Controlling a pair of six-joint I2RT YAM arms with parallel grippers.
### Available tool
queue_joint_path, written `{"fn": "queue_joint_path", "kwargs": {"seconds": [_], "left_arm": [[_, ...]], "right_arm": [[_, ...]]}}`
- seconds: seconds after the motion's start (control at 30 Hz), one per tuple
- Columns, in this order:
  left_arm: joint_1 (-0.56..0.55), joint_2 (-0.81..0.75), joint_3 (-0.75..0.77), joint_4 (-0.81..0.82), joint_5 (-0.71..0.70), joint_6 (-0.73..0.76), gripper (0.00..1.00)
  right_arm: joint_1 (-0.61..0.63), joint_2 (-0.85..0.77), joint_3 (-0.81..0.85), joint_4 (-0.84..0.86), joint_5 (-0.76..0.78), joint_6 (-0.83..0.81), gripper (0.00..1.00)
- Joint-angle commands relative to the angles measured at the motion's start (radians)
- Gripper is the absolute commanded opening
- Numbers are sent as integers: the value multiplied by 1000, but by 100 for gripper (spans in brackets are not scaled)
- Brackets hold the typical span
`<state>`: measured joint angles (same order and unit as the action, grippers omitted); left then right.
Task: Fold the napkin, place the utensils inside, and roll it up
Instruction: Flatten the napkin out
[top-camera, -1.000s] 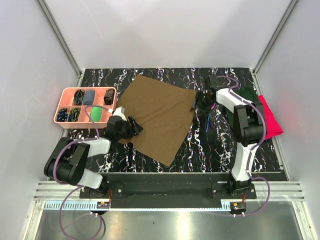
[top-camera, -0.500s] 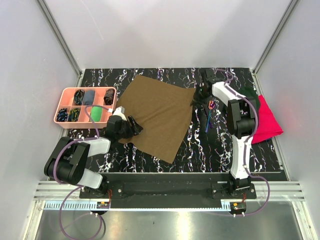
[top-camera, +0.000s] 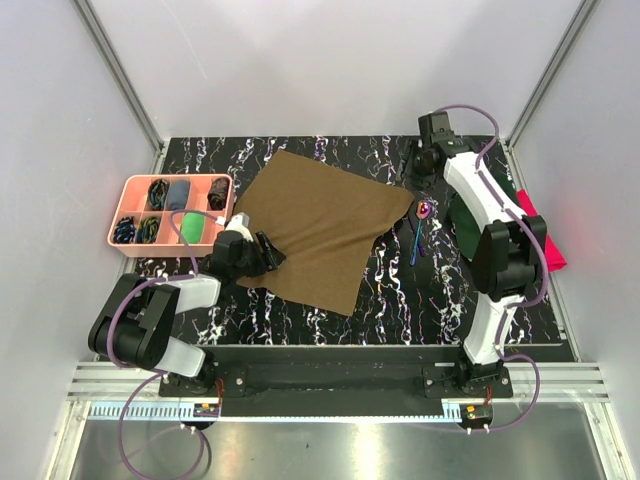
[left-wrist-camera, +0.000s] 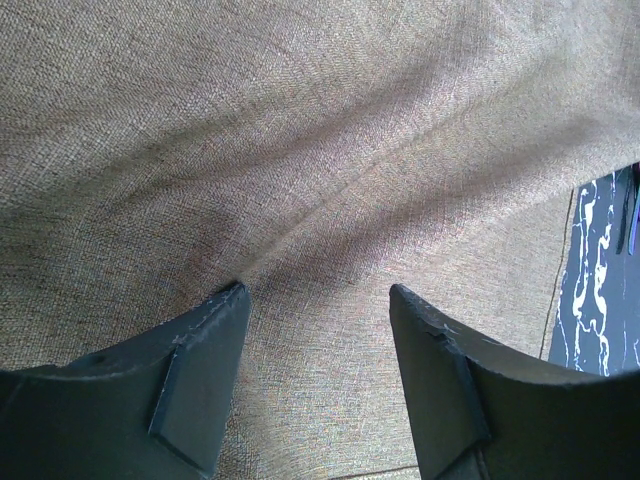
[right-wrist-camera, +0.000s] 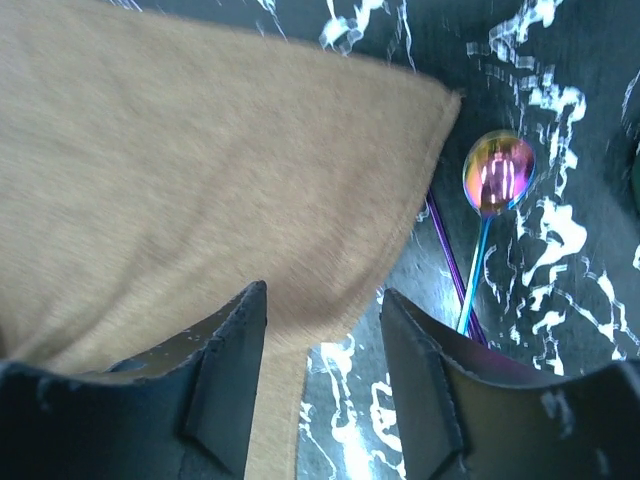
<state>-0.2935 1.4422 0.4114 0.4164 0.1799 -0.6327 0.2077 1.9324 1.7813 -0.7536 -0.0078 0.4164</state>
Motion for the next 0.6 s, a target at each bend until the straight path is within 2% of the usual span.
{"fn": "queue_joint_path", "kwargs": {"seconds": [0.0,0.13,0.2,0.3,0.43,0.57], "left_arm": [[8,27,-13,-137,-17,47,65],[-27,-11,13,-163,-22,57,68],[-84,-40,35,-188,-49,65,72],[-156,-97,78,-228,-75,70,79],[-187,-247,96,-301,-111,59,85],[-187,-388,75,-386,-177,59,87]], "right_arm": [[2,-19,-129,-15,-35,-1,59],[38,-142,-348,104,-128,36,59],[71,-193,-470,167,-179,64,59],[191,-280,-586,206,-170,105,59],[321,-364,-703,290,-208,189,59],[409,-343,-773,405,-267,258,60]]}}
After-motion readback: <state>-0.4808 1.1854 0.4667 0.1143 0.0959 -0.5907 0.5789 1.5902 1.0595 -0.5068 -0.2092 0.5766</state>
